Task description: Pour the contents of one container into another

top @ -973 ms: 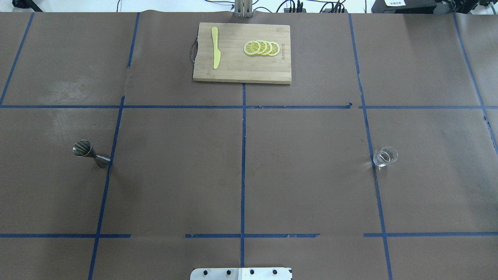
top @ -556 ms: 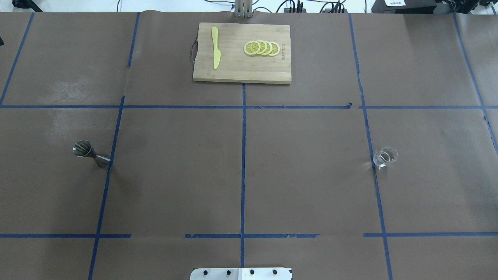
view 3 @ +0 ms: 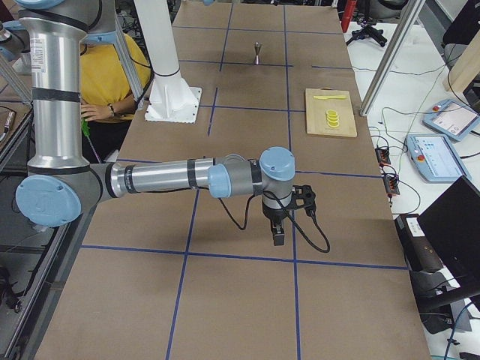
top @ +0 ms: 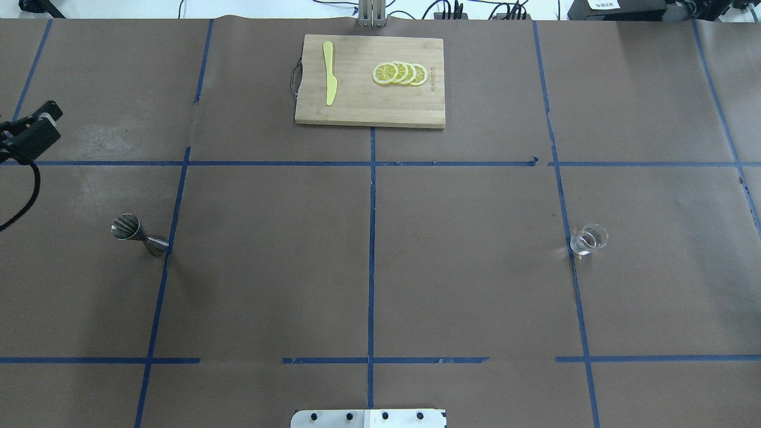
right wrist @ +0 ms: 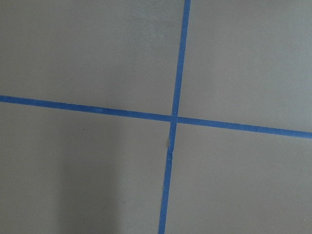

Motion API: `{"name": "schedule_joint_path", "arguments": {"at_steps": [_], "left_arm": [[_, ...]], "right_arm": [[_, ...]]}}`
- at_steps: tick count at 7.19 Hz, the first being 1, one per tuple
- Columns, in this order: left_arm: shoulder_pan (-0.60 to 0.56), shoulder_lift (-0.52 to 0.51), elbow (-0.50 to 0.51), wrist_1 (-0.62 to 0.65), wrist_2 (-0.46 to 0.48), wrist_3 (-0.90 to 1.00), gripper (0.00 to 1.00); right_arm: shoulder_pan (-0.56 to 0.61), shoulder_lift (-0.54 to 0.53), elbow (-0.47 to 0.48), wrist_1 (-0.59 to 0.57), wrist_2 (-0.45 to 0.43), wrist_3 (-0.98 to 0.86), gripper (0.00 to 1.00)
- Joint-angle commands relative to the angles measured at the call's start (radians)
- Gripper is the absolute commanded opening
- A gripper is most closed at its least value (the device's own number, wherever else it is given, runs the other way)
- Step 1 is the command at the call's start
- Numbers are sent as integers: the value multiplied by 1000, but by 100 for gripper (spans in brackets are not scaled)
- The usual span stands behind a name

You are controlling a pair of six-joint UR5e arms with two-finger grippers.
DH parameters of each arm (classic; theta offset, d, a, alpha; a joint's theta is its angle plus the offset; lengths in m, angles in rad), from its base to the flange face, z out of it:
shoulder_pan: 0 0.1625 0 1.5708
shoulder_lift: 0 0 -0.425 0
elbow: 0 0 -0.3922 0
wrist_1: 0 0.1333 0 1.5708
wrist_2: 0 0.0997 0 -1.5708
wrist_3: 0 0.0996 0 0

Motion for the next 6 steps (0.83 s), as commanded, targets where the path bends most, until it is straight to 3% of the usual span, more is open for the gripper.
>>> {"name": "schedule_joint_path", "arguments": {"at_steps": [1,3,6], "left_arm": [[131,1,88,-4,185,-64,100],[234,-12,136,-36,290,-72,100],[352,-85,306,-119,427,-70,100]], "right_arm": [[0,1,3,0,1,2,100],[0,1,3,0,1,2,100],[2,3,4,0,1,2,100]]}}
